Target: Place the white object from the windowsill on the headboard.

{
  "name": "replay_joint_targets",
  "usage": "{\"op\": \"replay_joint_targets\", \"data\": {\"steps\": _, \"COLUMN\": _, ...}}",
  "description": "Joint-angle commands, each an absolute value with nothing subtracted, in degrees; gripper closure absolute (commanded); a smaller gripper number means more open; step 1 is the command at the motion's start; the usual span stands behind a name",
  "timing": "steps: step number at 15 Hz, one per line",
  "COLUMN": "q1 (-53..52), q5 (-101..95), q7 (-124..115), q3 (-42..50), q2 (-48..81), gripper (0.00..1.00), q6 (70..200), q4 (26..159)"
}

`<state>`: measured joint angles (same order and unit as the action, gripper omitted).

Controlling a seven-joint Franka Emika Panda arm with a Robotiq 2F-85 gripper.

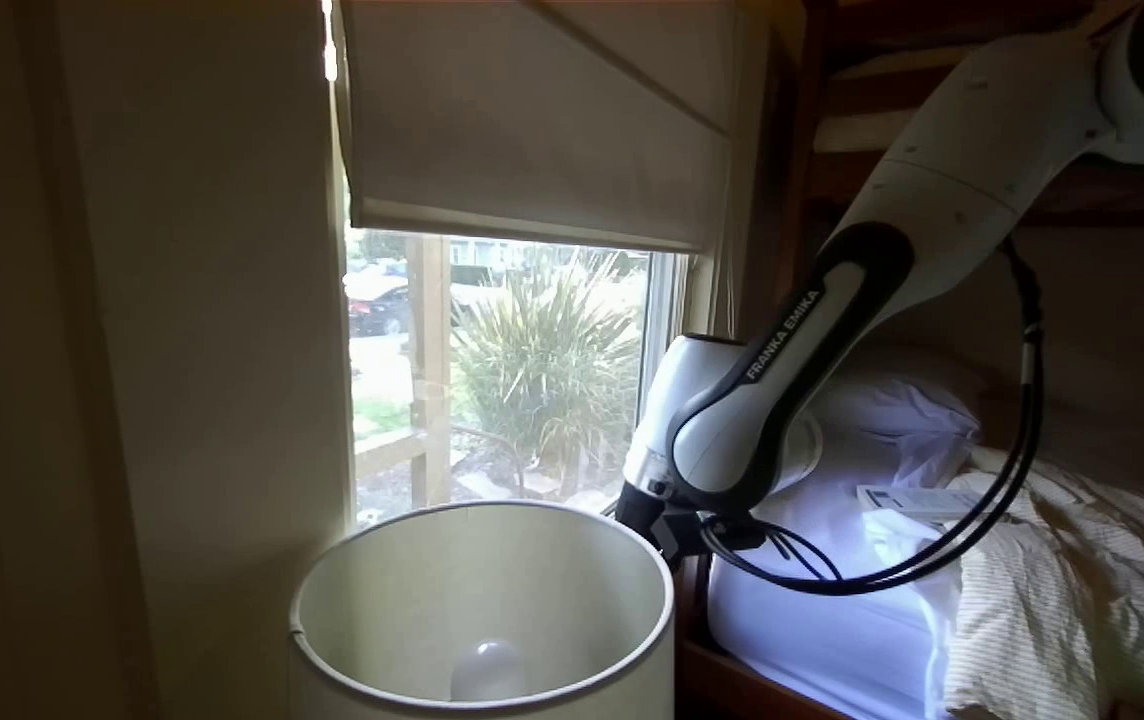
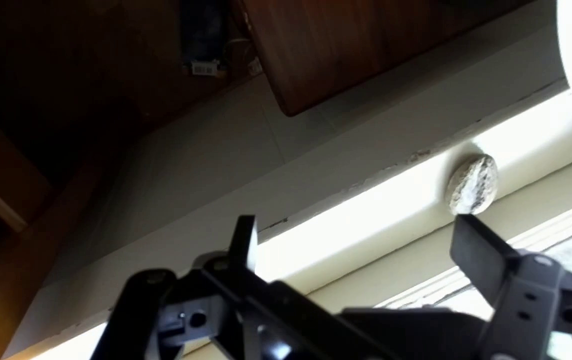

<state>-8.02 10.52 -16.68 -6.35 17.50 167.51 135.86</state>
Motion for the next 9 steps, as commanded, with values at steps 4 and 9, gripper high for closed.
{"op": "replay_joint_targets", "data": {"steps": 4, "q1": -6.7, "q5": 14.2, "q7": -13.9, "q3": -9.4, "q2": 26.6, "gripper": 0.0, "q6": 162.1, "q4": 125.9}}
{"op": "replay_joint_targets", "data": {"steps": 9, "q1": -7.1, "q5": 13.6, "q7": -14.3, "q3": -7.8, "q2": 26.6, "gripper": 0.0, "q6": 163.2, "q4": 126.4}}
